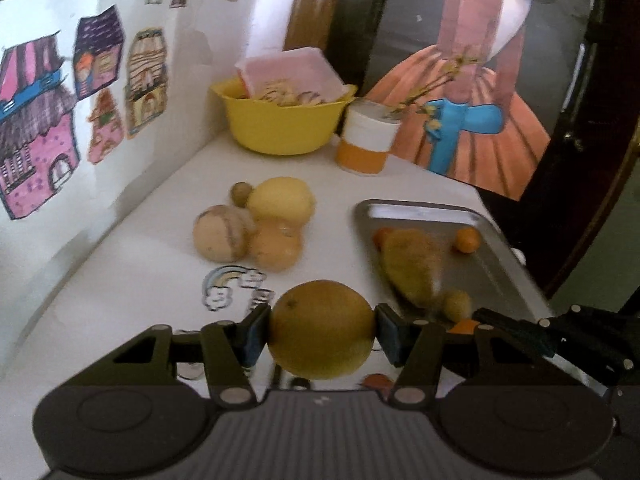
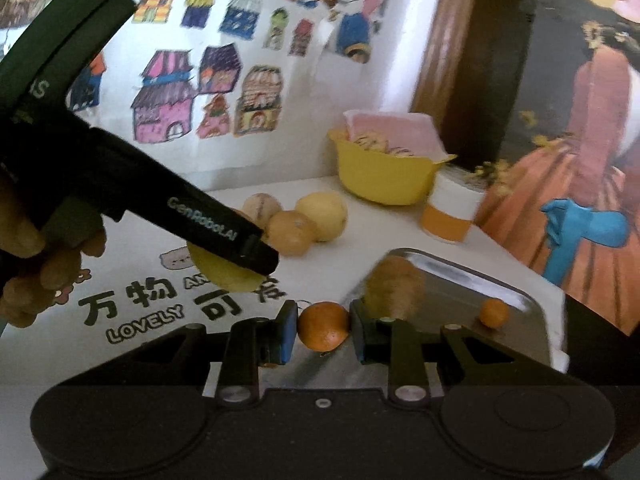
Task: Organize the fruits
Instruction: 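Carry the orange with the right tool while the left tool carries the potato over the tray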
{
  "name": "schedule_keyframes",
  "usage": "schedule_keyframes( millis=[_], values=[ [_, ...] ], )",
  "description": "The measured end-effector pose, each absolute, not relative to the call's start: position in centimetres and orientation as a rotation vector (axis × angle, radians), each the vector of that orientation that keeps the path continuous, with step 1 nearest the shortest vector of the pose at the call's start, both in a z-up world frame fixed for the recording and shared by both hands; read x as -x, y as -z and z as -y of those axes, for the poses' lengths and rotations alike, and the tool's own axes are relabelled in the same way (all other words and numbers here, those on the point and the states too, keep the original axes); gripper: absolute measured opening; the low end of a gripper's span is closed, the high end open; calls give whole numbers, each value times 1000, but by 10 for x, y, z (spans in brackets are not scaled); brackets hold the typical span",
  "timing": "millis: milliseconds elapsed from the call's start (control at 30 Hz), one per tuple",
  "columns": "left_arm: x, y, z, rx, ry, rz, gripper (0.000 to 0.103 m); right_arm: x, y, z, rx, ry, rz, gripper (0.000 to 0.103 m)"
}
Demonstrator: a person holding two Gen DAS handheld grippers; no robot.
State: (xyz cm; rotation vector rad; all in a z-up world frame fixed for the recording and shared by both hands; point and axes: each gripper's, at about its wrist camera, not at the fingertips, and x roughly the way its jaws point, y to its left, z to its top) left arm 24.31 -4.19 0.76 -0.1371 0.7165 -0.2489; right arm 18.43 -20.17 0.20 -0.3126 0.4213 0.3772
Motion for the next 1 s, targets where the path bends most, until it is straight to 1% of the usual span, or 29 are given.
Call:
schedule_keyframes(
  millis=[100, 133, 167, 200, 267, 333, 433, 600, 633, 667, 700, 767, 800, 833, 933, 1000],
  values=[
    [-237, -9, 56, 150, 274, -716, 58, -175, -4, 218, 304, -335, -408, 30],
    [-235, -9, 60, 154, 282, -716, 55, -172, -4, 224, 300, -323, -407, 30],
    [-234, -9, 65, 156, 293, -711, 42, -170, -4, 230, 297, -309, -407, 30],
    [-233, -12, 72, 148, 307, -695, 40, -169, -3, 236, 294, -296, -408, 30],
    [-232, -15, 84, 125, 331, -660, 40, -169, 0, 247, 285, -275, -415, 30],
    [-236, -13, 101, 90, 352, -671, 41, -170, 5, 256, 273, -260, -432, 30],
    [-235, -7, 119, 24, 336, -639, 41, -173, 12, 266, 257, -247, -442, 30],
    [-234, -4, 118, 25, 330, -618, 43, -179, 23, 276, 207, -251, -458, 30],
    [-234, -4, 117, 20, 319, -618, 51, -179, 24, 276, 202, -253, -460, 30],
    [-234, -4, 115, 17, 309, -623, 60, -180, 26, 277, 196, -257, -462, 30],
    [-235, -3, 112, 17, 295, -636, 63, -180, 26, 277, 188, -261, -463, 30],
    [-238, 3, 104, 21, 280, -673, 65, -181, 26, 276, 176, -271, -462, 30],
    [-240, 8, 100, 22, 274, -698, 67, -181, 26, 276, 174, -273, -459, 30],
    [-241, 12, 96, 37, 277, -708, 71, -181, 25, 275, 174, -277, -458, 30],
    [-245, 17, 90, 64, 285, -720, 73, -184, 25, 272, 178, -288, -461, 30],
    [-249, 21, 91, 50, 298, -739, 71, -185, 25, 270, 181, -293, -466, 30]
  ],
)
